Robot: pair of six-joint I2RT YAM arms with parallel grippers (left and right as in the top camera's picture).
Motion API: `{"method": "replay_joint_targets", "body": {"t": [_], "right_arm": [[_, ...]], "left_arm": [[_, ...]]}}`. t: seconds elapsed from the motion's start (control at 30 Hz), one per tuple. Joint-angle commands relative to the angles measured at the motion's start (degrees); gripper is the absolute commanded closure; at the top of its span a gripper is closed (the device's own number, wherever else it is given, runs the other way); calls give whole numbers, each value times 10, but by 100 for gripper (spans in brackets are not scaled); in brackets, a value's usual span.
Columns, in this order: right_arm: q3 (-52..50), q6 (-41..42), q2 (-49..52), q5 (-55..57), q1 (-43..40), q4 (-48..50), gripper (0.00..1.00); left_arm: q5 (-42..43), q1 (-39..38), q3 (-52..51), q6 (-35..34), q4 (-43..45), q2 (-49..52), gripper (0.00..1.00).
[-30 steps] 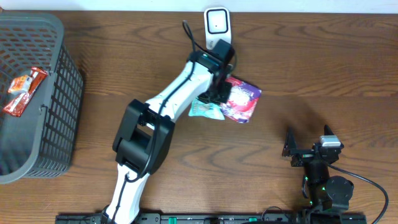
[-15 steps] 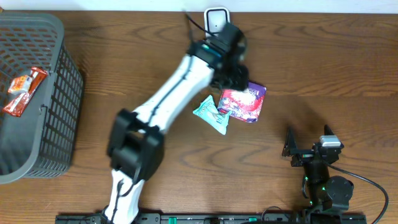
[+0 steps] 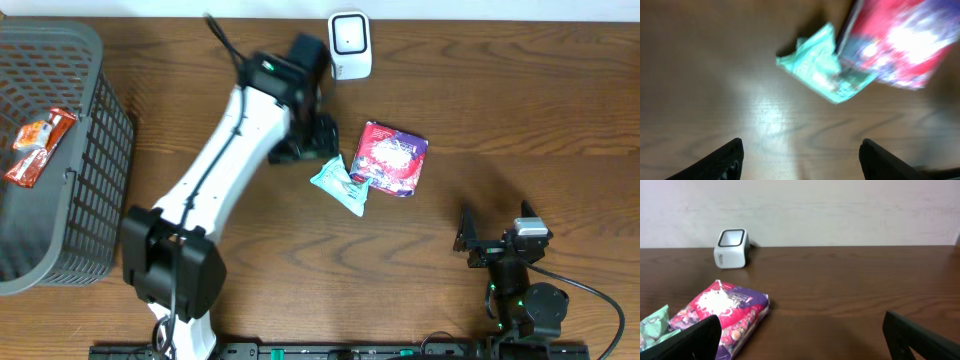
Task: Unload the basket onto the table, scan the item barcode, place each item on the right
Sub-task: 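Carry the mint-green packet to the scanner and lower it beside the pink packet, then release the green packet and return the left gripper to the basket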
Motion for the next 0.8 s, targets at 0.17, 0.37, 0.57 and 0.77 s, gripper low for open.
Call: {"method": "replay_joint_targets", "body": {"t": [0.17, 0.37, 0.57, 0.77], "right_arm": [[-1, -10, 0, 1, 5, -2, 1], [-1, -10, 0, 1, 5, -2, 1], [-1, -10, 0, 1, 5, -2, 1], [-1, -10, 0, 1, 5, -2, 1]], "left_arm": [[19, -63, -181, -80, 141, 12, 45], [35, -71, -215, -79, 232, 14, 61], [-23, -70, -216, -106, 255, 48, 66], [-26, -70, -216, -106, 294, 81, 70]]}}
